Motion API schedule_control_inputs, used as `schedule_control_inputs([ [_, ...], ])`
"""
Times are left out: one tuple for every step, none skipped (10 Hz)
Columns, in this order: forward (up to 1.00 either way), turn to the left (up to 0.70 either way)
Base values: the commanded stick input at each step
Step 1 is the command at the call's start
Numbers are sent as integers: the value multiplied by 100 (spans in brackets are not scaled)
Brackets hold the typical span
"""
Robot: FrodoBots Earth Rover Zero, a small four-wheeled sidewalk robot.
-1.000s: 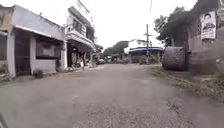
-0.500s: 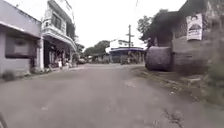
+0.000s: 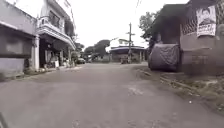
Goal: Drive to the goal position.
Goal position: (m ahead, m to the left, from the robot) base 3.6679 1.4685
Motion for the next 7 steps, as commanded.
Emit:
schedule_control_inputs([
  [100,10],
  [100,10],
  [100,10],
  [100,10],
  [100,10],
  [100,10],
  [100,10],
])
